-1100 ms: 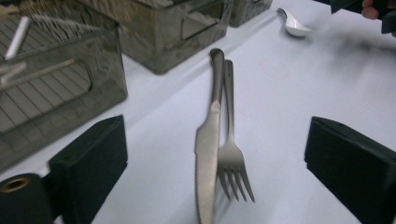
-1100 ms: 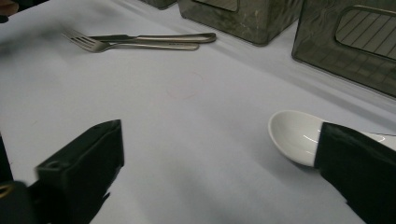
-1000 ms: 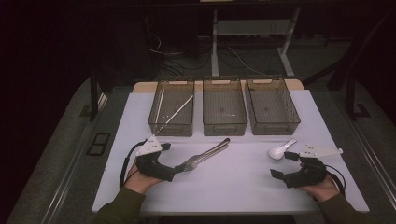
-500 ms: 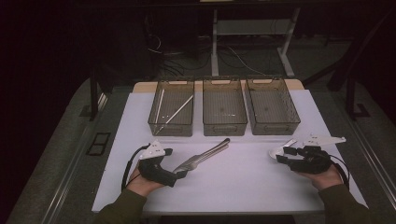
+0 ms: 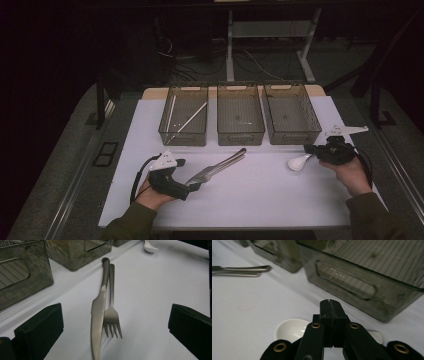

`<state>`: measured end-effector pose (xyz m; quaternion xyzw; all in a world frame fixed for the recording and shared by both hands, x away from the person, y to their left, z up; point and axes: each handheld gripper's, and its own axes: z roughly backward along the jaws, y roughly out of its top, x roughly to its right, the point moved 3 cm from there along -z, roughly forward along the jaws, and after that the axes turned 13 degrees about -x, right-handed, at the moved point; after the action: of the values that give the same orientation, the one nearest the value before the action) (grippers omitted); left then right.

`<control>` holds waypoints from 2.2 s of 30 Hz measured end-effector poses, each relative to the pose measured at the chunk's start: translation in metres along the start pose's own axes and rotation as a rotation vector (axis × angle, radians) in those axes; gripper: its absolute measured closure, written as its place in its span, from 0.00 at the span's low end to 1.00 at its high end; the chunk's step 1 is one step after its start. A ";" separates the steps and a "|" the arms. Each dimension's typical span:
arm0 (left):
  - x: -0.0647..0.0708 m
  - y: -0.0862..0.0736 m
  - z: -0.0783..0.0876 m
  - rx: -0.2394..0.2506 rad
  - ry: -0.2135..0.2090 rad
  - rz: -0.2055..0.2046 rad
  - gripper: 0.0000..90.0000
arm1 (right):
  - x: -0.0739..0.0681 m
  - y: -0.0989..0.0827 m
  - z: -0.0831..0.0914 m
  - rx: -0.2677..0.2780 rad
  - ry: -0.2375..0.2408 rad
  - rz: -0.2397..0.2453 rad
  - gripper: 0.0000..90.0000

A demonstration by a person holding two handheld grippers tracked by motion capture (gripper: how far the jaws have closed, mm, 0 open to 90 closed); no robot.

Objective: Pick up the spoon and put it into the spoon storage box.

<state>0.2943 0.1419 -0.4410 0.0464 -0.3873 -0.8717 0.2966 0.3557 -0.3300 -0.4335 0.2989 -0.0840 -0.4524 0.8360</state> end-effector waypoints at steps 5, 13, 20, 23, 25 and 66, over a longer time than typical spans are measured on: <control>0.000 0.000 -0.001 -0.003 -0.006 -0.006 0.00 | 0.015 0.004 -0.011 -0.041 -0.042 -0.020 0.99; 0.000 0.000 -0.001 0.001 -0.013 0.001 0.00 | 0.028 0.002 -0.030 -0.121 -0.074 -0.038 0.99; 0.000 0.000 -0.001 -0.001 -0.017 0.002 0.00 | 0.028 -0.001 -0.033 -0.154 -0.080 -0.035 0.99; 0.000 0.000 -0.001 -0.002 -0.022 0.001 0.00 | 0.028 -0.001 -0.033 -0.156 -0.082 -0.031 0.99; 0.000 0.000 -0.001 -0.002 -0.024 0.001 0.00 | 0.028 -0.002 -0.033 -0.159 -0.080 -0.031 0.99; 0.002 0.000 -0.001 -0.008 -0.037 -0.003 0.00 | -0.004 -0.020 -0.011 -0.139 0.076 0.023 0.71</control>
<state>0.2932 0.1404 -0.4421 0.0298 -0.3891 -0.8745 0.2882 0.3437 -0.3301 -0.4528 0.2560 -0.0240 -0.4360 0.8624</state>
